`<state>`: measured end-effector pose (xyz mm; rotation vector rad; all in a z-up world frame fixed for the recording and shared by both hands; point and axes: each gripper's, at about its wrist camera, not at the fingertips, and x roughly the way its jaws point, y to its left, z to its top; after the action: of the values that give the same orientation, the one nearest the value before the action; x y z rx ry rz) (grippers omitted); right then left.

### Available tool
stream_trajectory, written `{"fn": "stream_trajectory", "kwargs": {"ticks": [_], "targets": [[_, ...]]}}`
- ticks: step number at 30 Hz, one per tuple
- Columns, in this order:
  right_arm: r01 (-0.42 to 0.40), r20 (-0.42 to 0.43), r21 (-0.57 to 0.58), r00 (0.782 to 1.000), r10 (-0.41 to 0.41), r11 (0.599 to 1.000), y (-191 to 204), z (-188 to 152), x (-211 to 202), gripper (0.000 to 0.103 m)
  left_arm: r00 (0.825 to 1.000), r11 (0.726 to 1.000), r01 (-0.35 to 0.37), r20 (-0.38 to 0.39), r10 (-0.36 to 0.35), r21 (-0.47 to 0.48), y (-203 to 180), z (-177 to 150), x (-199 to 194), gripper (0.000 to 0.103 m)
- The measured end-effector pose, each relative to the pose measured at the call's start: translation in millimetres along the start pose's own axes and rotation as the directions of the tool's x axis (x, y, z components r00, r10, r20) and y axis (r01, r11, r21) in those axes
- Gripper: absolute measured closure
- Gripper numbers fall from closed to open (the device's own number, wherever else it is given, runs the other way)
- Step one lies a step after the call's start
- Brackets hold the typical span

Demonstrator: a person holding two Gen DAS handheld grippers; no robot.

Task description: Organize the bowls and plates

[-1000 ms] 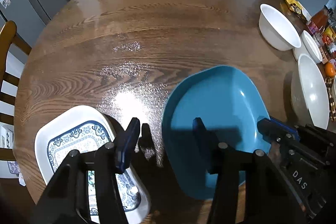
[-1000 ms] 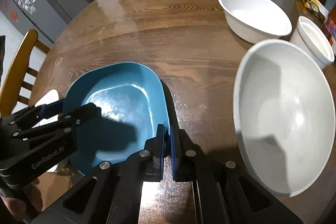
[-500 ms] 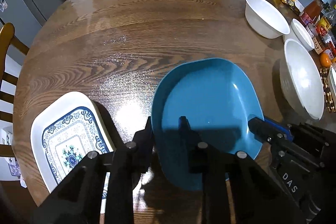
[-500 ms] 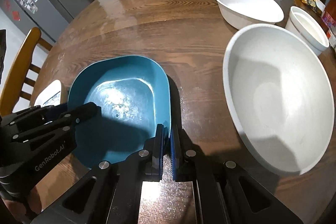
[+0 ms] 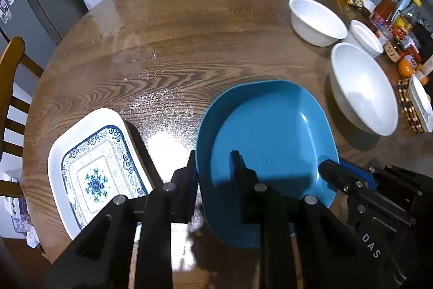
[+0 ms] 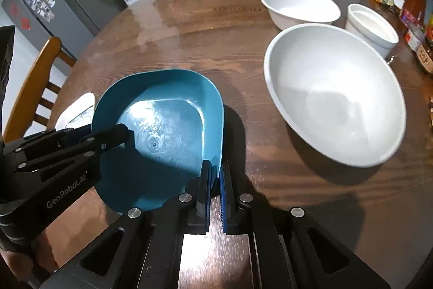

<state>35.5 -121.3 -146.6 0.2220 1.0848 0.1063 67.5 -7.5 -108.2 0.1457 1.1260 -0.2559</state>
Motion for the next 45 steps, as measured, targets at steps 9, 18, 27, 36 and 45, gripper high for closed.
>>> {"fn": "stream_trajectory", "kwargs": {"ticks": [9, 18, 27, 36, 45], "targets": [[-0.002, 0.084, 0.008, 0.996, 0.002, 1.000, 0, -7, -38, 0.098, 0.996, 0.999, 0.013, 0.082, -0.016, 0.041, -12, -7, -43, 0.084], [0.008, 0.165, -0.003, 0.986, -0.008, 1.000, 7, -10, -75, 0.098, 0.985, 0.998, 0.020, 0.170, -0.029, 0.060, -15, -10, -82, 0.084], [0.020, 0.216, -0.043, 0.976, -0.010, 0.999, 24, -15, -98, 0.097, 0.971, 0.999, 0.024, 0.236, -0.033, 0.041, -4, -18, -106, 0.083], [0.021, 0.242, -0.095, 0.970, 0.002, 0.995, 49, -13, -106, 0.097, 0.963, 1.000, 0.021, 0.267, -0.022, 0.006, 19, -26, -121, 0.083], [-0.002, 0.227, -0.139, 0.973, 0.033, 0.990, 82, -14, -98, 0.097, 0.964, 0.999, 0.006, 0.266, 0.007, -0.049, 54, -36, -127, 0.083]]}}
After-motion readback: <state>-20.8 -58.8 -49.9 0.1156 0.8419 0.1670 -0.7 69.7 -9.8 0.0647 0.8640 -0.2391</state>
